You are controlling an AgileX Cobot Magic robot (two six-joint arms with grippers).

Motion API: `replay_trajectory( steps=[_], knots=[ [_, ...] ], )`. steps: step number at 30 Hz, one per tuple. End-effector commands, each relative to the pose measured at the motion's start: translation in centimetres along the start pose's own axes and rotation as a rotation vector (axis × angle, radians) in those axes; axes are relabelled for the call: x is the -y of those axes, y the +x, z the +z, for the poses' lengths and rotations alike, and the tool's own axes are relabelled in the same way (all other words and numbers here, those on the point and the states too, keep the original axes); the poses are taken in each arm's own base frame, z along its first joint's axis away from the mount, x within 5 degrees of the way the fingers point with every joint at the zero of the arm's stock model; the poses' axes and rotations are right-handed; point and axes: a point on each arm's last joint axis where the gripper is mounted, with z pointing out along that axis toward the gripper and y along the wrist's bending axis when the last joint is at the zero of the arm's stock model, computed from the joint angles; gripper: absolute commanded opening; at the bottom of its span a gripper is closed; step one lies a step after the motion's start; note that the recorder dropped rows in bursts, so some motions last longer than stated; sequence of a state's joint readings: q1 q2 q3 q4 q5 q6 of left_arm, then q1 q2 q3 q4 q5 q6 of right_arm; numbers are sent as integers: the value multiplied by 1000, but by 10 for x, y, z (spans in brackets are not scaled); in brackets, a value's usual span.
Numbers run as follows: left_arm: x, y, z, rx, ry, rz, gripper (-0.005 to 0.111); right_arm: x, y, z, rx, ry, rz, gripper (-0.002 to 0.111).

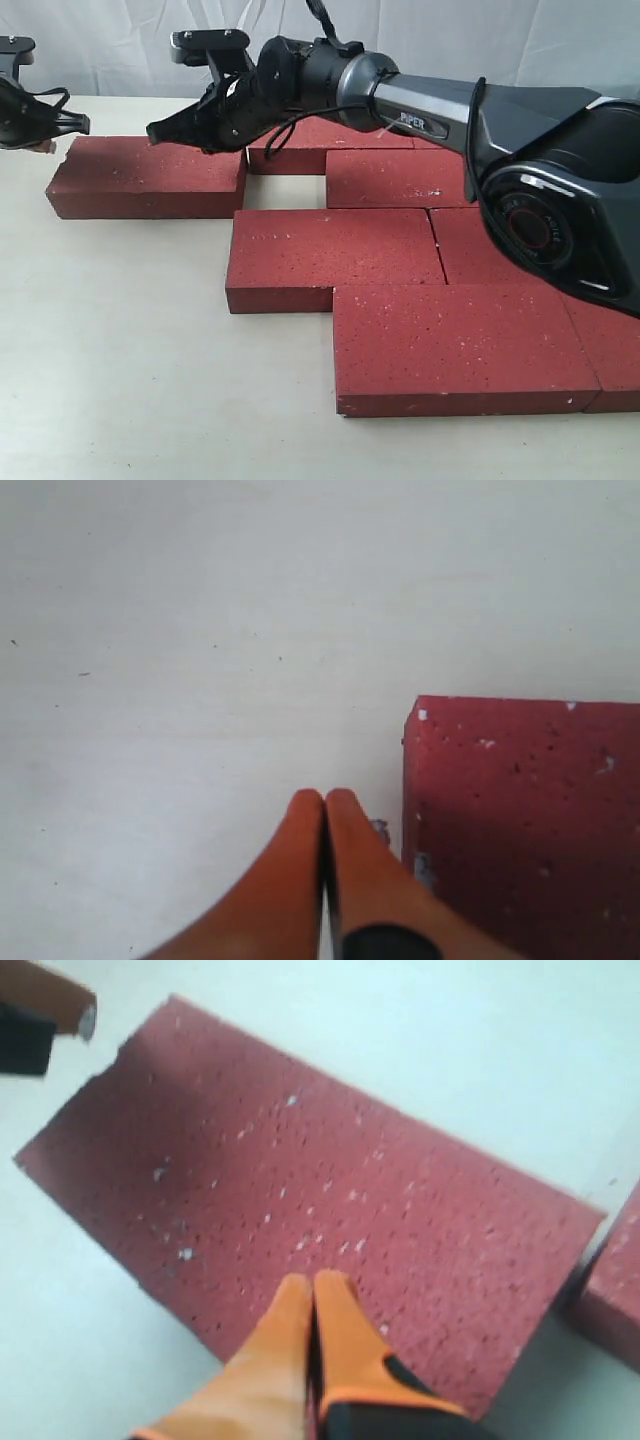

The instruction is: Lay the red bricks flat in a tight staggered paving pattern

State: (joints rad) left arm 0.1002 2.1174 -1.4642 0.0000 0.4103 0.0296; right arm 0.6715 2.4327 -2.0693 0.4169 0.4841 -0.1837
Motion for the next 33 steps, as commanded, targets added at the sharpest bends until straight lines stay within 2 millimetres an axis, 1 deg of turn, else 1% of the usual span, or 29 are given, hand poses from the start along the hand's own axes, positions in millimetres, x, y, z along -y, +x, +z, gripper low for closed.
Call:
replay_trajectory(
  steps=[1, 6, 9, 23, 33],
  knots=[
    [1, 2, 9, 2, 1, 1, 0, 12, 1, 7, 37, 42, -37, -1],
    [1, 13, 26, -36, 2, 1, 0, 21, 25, 31, -20, 54, -21, -1],
    [1, 14, 28, -35, 2, 1, 0, 24, 34, 39, -52, 54, -14, -1],
    [2, 19, 28, -92, 8, -11, 0, 21, 47, 36, -198, 23, 28, -1],
    [2, 21, 28, -120, 9, 6, 0, 11, 40, 19, -264, -15, 49, -1]
  ],
)
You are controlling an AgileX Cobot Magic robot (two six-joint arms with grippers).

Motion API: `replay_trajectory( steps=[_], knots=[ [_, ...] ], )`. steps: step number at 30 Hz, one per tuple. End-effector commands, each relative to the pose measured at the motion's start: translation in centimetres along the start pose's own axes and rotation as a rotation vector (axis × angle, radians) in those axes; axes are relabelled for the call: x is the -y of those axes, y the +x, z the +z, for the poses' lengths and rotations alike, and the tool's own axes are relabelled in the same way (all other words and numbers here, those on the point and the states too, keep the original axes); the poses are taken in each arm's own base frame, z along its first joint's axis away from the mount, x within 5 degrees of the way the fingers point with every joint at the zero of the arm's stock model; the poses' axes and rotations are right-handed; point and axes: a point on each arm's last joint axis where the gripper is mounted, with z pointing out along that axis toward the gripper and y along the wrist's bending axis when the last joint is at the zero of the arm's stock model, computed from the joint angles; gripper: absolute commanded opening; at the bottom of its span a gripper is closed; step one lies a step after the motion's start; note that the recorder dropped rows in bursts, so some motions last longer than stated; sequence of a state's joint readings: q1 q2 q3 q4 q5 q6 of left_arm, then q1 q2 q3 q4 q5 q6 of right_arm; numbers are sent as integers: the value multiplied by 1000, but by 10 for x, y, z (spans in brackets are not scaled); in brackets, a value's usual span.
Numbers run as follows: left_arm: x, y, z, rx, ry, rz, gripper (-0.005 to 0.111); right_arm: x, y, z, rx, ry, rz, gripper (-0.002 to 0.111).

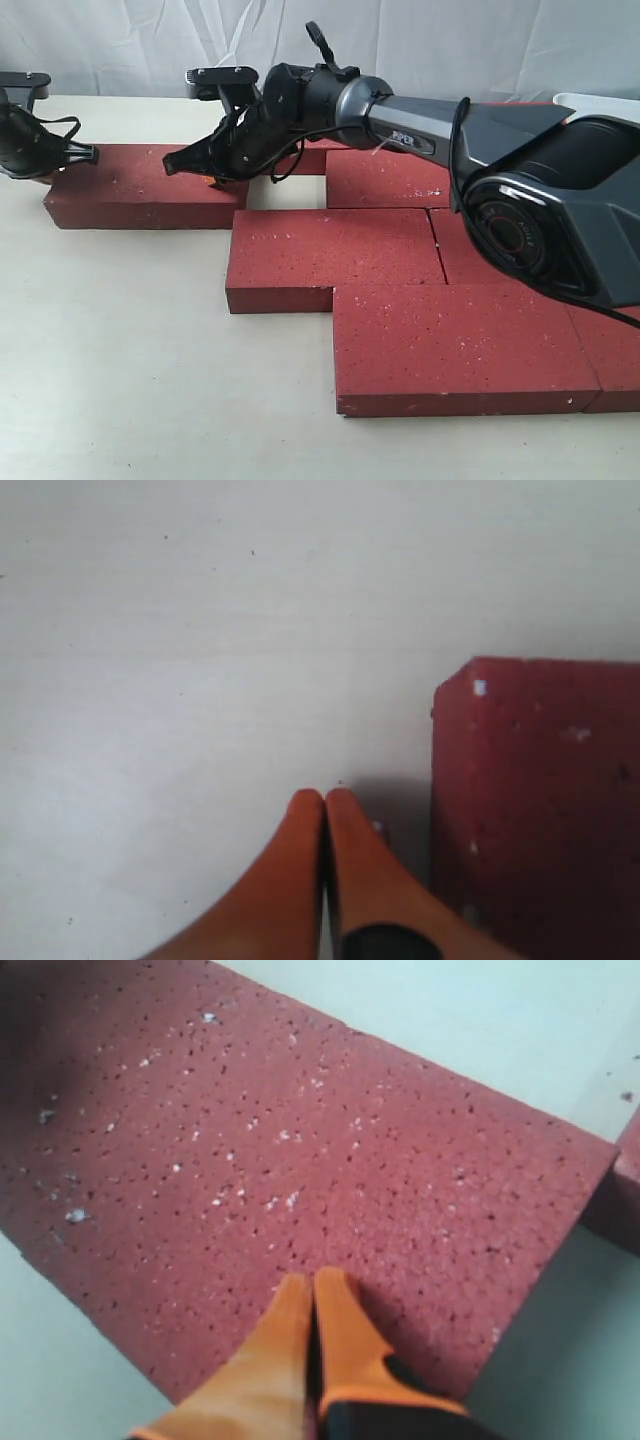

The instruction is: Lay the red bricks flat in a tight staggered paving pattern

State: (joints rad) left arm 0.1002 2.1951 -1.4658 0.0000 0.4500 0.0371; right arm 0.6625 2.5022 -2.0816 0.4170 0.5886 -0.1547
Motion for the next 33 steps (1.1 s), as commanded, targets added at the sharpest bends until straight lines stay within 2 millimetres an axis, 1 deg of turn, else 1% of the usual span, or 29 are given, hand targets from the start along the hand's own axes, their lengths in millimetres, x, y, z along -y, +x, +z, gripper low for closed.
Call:
replay_trajectory(
  steps=[1, 9, 14, 16, 19, 25, 26, 28, 31, 33],
  knots=[
    [1, 0, -2, -8, 4, 1, 0, -2, 8, -6, -108, -18, 6, -1],
    [3, 0, -2, -16, 22, -31, 0, -3, 10, -8, -141, -21, 14, -1],
    [15, 2, -2, -37, 57, -32, 0, 3, 10, -8, -145, 20, -17, -1],
    [23, 3, -2, -53, 82, -50, 0, 10, 10, -9, -150, 82, -31, -1],
    [31, 6, -2, -78, 95, -43, 0, 19, 10, -11, -162, 116, -11, -1],
    [39, 10, -3, -131, 132, -75, 0, 38, 12, -16, -205, 144, 41, -1],
    [40, 11, -4, -139, 148, -71, 0, 46, 12, -19, -222, 152, 56, -1],
    [43, 11, -4, -145, 183, -77, 0, 55, 14, -22, -252, 161, 87, -1],
    [49, 10, -5, -136, 246, -96, 0, 57, 18, -24, -296, 172, 89, -1],
    [55, 8, -7, -123, 318, -109, 0, 60, 20, -25, -325, 188, 79, -1]
  ],
)
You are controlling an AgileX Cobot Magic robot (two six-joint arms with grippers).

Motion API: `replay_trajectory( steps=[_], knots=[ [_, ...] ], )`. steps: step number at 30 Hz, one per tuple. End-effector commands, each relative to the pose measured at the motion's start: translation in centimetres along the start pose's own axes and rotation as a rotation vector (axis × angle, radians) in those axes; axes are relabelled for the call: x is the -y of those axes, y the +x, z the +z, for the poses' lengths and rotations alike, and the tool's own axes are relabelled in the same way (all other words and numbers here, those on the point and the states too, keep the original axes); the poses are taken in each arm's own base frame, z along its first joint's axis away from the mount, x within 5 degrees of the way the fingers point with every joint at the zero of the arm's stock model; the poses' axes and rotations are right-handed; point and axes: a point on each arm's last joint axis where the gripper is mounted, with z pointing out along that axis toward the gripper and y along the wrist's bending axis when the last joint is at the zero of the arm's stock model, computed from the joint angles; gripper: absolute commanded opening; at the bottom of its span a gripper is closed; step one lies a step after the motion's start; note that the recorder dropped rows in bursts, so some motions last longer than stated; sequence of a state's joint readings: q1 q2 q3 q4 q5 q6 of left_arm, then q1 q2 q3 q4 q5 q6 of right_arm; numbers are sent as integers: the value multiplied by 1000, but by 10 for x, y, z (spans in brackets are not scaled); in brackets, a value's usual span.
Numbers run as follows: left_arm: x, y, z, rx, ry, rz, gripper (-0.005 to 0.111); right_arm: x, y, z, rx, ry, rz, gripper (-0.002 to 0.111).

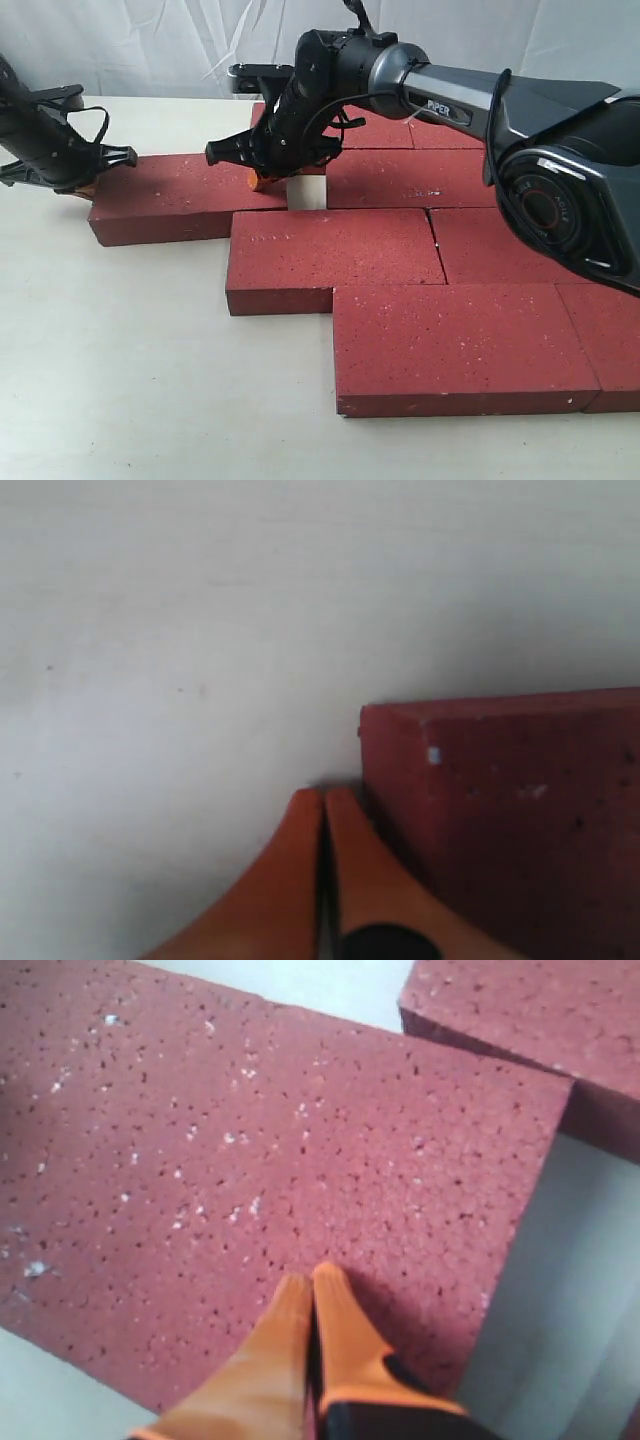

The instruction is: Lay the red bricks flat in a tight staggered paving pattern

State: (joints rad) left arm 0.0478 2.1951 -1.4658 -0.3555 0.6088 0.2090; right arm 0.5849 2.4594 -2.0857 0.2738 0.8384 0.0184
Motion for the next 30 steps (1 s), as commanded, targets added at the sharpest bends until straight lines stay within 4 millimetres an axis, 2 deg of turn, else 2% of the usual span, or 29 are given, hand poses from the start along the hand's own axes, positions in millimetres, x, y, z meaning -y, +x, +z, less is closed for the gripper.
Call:
replay_trajectory(
  steps=[1, 6, 18, 30],
  knots=[
    [16, -2, -1, 19, 127, -14, 0, 24, 15, 10, -135, 106, -30, -1],
    [26, -2, 0, 27, 155, 8, 0, 42, 14, 7, -139, 168, 26, -1],
    [54, -3, 4, 90, 151, 63, 0, 51, 14, 5, -144, 268, 51, -1],
    [60, 0, 6, 65, 164, 74, 0, 59, 13, 2, -131, 359, 10, -1]
  ],
)
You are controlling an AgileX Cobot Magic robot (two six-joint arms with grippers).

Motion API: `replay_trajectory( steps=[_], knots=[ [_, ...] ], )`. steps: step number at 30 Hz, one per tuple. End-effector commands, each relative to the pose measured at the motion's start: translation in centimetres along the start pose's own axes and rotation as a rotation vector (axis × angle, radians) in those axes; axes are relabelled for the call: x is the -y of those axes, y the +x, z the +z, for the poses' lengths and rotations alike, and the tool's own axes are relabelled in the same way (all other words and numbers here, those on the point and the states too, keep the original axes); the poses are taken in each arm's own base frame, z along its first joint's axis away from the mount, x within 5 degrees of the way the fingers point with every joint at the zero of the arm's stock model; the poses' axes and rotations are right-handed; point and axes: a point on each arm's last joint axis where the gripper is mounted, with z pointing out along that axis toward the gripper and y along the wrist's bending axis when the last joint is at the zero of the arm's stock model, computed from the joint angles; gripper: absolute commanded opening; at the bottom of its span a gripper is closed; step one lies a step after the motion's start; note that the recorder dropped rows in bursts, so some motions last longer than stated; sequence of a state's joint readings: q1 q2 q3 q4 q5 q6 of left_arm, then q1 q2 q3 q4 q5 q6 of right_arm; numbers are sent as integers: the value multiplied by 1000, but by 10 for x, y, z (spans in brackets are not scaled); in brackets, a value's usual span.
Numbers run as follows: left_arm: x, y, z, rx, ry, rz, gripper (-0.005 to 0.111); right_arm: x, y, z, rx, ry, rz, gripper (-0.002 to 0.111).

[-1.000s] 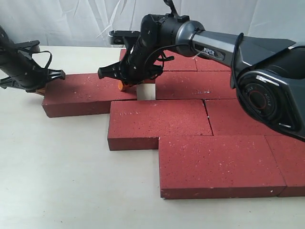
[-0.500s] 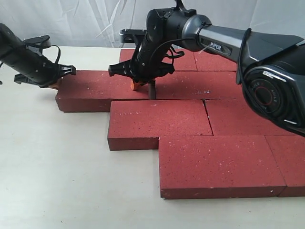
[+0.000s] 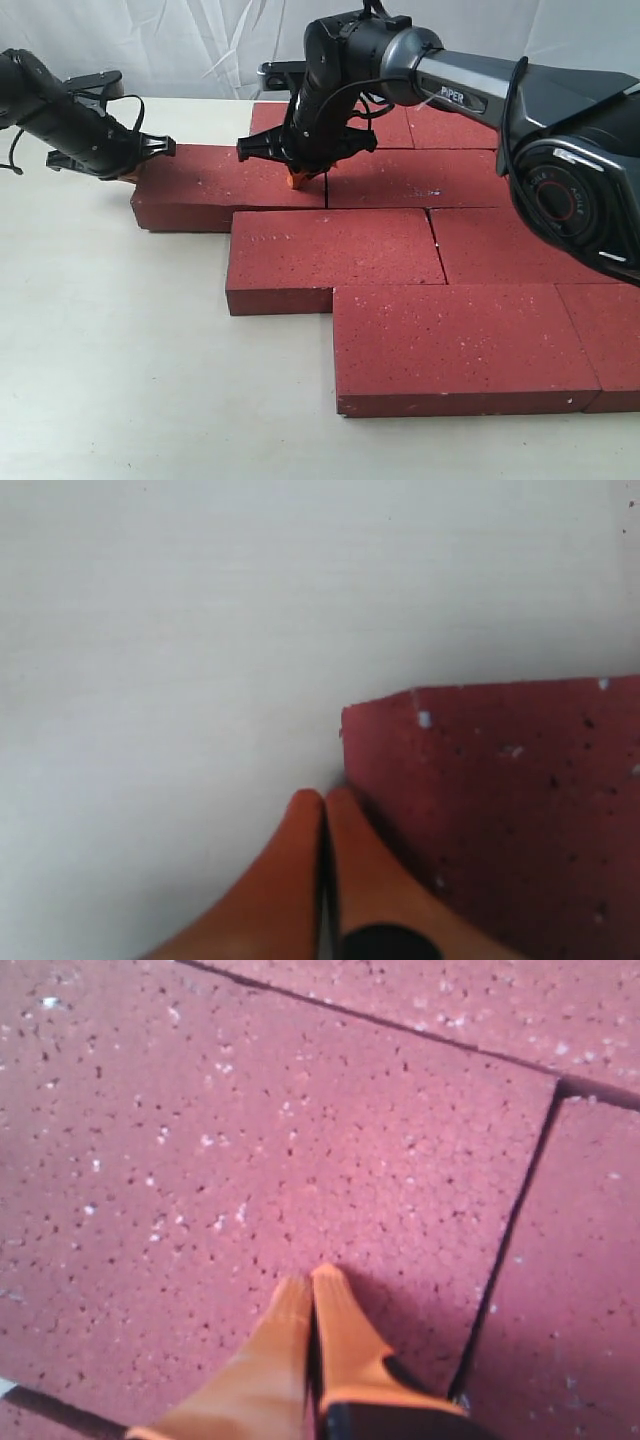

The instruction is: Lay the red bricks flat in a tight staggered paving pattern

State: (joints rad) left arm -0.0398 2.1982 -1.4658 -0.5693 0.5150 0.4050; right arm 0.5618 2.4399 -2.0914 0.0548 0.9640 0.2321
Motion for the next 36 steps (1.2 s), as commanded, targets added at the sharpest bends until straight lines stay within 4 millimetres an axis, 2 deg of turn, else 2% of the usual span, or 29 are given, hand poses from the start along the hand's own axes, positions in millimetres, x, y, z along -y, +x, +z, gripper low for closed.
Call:
replay_trajectory(
  steps=[1, 3, 7, 10, 12, 22, 31, 36],
  knots=[
    [15, 3, 0, -34, 47, -14, 0, 31, 5, 24, -34, 170, -80, -1],
    [7, 4, -1, -49, 15, 30, 0, 26, 0, 22, 18, 125, -61, -1],
    [-32, -2, -17, -36, -83, 4, 0, 17, -10, 4, 105, 43, -26, -1],
    [-44, -2, -24, -38, -75, -48, 0, 16, -13, -8, 127, 36, -29, -1],
    [-42, -1, -24, -55, -48, -75, 0, 14, -17, -20, 153, 28, -28, -1],
    [-7, 4, -16, -96, 33, -62, 0, 11, -19, -61, 166, 24, -31, -1],
    [13, 5, -11, -96, 66, -52, 0, 11, -18, -63, 149, 28, -33, -1],
    [8, 6, -11, -99, 34, -13, 0, 12, -16, -64, 134, 34, -34, -1]
  ],
)
